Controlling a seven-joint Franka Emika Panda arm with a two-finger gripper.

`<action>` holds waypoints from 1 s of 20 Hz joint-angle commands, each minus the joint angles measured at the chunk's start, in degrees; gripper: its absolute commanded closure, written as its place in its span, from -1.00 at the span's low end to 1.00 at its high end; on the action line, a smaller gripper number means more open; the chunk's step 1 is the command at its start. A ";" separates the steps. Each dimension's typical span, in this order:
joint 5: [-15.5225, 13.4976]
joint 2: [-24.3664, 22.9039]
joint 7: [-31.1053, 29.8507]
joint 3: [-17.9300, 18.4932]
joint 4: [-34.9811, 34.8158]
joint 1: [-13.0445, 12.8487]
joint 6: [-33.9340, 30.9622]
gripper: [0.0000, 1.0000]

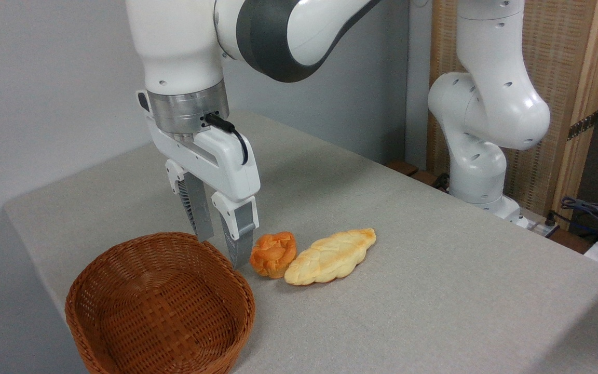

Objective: Put bread into the basket
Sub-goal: 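Lower the open gripper onto the small orange bread roll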

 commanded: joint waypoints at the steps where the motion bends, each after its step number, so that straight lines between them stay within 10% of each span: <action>1: -0.20 -0.45 0.72 0.30 -0.61 -0.41 -0.95 -1.00; 14: -0.12 -0.79 5.28 -0.14 -2.63 -0.67 -2.88 -1.00; 20: -0.12 -2.99 22.59 -0.93 -10.80 -1.90 -2.97 -1.00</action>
